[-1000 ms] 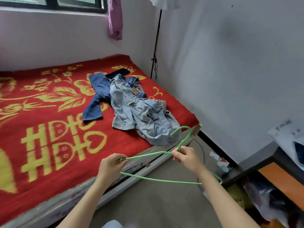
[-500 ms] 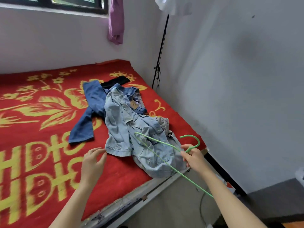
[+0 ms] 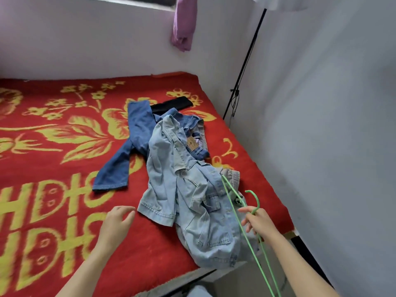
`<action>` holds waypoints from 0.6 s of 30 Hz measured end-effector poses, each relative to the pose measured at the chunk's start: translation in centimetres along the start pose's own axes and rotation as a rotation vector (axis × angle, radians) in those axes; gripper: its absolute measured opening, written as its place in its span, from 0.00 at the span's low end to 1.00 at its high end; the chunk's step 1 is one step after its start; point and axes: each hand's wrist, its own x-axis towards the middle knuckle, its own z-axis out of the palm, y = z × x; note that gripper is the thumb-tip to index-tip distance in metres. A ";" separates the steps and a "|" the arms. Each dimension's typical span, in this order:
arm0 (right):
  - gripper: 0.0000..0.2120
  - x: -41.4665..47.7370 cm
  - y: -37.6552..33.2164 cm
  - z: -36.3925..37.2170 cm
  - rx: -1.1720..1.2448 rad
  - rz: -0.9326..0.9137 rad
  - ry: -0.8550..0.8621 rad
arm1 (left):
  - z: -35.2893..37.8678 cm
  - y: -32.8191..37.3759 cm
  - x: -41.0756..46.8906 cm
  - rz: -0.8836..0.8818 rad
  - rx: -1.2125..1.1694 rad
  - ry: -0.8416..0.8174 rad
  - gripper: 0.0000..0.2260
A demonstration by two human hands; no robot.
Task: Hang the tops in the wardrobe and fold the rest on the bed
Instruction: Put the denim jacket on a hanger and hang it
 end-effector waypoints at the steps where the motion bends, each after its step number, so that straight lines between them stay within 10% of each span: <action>1: 0.16 1.9 -0.5 -0.5 -0.003 -0.023 -0.005 | 0.4 0.5 0.8 -0.010 0.010 0.028 0.08; 18: 0.24 28.5 -7.8 2.5 -0.597 -0.194 -0.142 | 8.0 9.1 8.8 -0.246 0.057 0.180 0.07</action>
